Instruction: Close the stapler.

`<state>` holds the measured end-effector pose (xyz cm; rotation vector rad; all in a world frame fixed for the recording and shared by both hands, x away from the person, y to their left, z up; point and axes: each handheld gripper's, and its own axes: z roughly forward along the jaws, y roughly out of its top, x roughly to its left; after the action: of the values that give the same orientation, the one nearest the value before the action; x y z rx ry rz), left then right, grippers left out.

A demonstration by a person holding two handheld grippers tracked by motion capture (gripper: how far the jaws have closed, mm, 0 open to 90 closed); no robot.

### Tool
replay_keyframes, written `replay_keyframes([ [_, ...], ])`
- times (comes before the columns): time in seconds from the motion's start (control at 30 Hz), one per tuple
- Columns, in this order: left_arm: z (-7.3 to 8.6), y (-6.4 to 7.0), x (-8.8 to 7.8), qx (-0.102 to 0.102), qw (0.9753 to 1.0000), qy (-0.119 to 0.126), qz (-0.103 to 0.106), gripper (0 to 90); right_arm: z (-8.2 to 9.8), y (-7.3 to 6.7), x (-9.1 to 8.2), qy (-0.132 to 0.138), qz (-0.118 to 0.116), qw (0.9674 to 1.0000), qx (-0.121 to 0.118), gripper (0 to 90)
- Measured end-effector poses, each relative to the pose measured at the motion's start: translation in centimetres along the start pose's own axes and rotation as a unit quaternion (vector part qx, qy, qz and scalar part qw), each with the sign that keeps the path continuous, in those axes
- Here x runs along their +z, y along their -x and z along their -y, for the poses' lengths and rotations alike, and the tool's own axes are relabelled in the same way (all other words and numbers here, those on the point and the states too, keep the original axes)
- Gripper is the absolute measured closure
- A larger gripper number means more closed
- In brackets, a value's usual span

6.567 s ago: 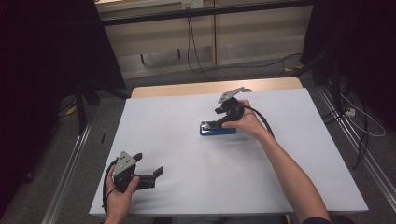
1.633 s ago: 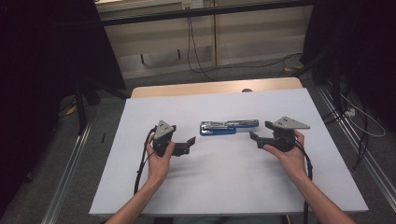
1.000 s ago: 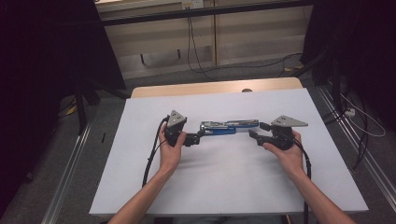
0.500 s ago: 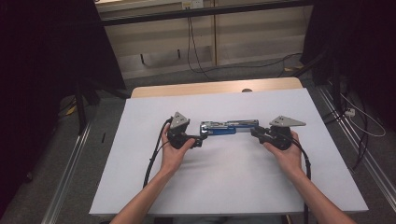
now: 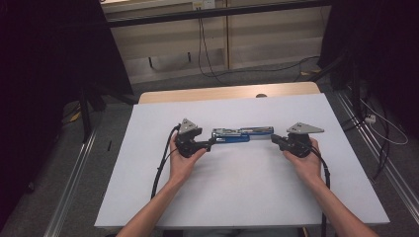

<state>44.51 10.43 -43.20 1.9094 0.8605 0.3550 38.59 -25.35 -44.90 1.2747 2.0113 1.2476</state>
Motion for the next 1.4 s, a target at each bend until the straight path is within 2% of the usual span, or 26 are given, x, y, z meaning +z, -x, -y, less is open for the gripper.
replay_keyframes([
  [0.13,0.0,0.0,0.1,-0.015,0.9998,0.001,0.015,47.8,0.1,0.3,0.0,-0.005,0.004,1.0000,0.002,90.0],
  [0.17,0.0,0.0,0.1,-0.006,0.9998,-0.007,0.015,51.5,0.1,0.3,0.0,-0.006,0.005,1.0000,0.003,90.0],
  [0.23,0.0,0.2,0.2,-0.012,0.9998,-0.009,0.016,56.9,0.1,0.4,0.0,-0.008,0.006,0.9999,-0.001,90.0],
  [0.33,-0.2,0.4,0.2,0.004,0.9997,-0.007,0.024,69.8,0.1,0.4,0.0,-0.009,0.005,0.9999,0.001,90.0],
  [0.37,-0.3,0.3,0.3,0.010,0.9995,-0.014,0.025,73.9,0.1,0.4,0.0,-0.010,0.003,0.9999,0.000,90.0],
  [0.57,-0.5,0.5,1.5,0.023,0.9988,-0.032,0.028,90.0,0.1,0.2,0.5,-0.014,0.002,0.9999,-0.006,90.0],
  [0.7,-0.7,0.7,2.5,0.020,0.9984,-0.044,0.028,90.0,0.1,0.1,0.7,-0.018,0.002,0.9997,-0.013,90.0],
  [0.87,-1.0,1.2,3.5,0.034,0.9972,-0.062,0.025,90.0,0.1,0.0,0.6,-0.020,0.000,0.9996,-0.019,90.0],
  [1.07,-0.8,1.2,4.3,0.041,0.9965,-0.073,0.007,90.0,0.1,0.1,0.5,-0.021,0.000,0.9996,-0.017,90.0],
  [1.1,-0.7,1.2,4.4,0.037,0.9966,-0.073,0.008,90.0,0.1,0.1,0.5,-0.021,0.001,0.9996,-0.017,90.0],
  [1.17,-0.7,1.0,4.4,0.044,0.9961,-0.077,0.002,90.0,0.2,0.1,0.6,-0.022,0.001,0.9996,-0.018,90.0],
  [1.2,-0.7,0.9,4.5,0.040,0.9962,-0.078,0.004,90.0,0.2,0.0,0.6,-0.023,0.001,0.9995,-0.021,90.0],
  [1.33,-0.7,0.7,4.5,0.047,0.9957,-0.079,0.010,90.0,0.2,-0.2,0.8,-0.027,-0.002,0.9993,-0.024,90.0],
  [1.4,-0.5,0.6,4.6,0.044,0.9960,-0.075,0.018,90.0,0.2,-0.3,1.0,-0.030,-0.003,0.9992,-0.025,90.0],
])
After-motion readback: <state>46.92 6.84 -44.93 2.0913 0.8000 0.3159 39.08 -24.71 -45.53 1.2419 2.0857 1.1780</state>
